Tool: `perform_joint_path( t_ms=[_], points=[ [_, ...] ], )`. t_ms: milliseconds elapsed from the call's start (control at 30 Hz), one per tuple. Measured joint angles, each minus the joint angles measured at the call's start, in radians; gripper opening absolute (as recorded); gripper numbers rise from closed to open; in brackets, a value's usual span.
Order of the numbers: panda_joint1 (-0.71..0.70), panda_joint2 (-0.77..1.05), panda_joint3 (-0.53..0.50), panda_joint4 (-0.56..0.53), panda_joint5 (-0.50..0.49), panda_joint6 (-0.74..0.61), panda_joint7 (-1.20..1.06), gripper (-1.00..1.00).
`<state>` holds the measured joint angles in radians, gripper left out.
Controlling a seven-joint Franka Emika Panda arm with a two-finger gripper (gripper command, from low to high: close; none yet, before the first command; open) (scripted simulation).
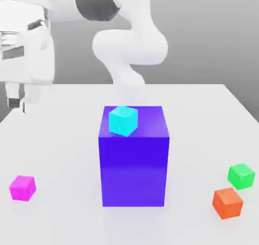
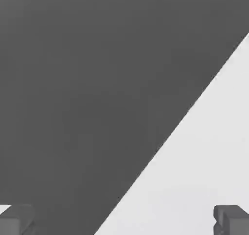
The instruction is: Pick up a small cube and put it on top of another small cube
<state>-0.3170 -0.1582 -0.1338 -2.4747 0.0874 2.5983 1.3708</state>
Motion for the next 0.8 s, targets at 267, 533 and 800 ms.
perform_joint_path(
  t_ms=[267,533,800],
  points=[
    [-0.123,0.29,-0.089,-0.079,0.034,0.135,0.262,0.0],
    [-0.214,0.542,-0.016,-0.058,0.151,0.309,0.242,-1.0],
    [-0.197,0.497,-0.039,-0.068,0.122,0.275,0.265,-1.0]
  ],
)
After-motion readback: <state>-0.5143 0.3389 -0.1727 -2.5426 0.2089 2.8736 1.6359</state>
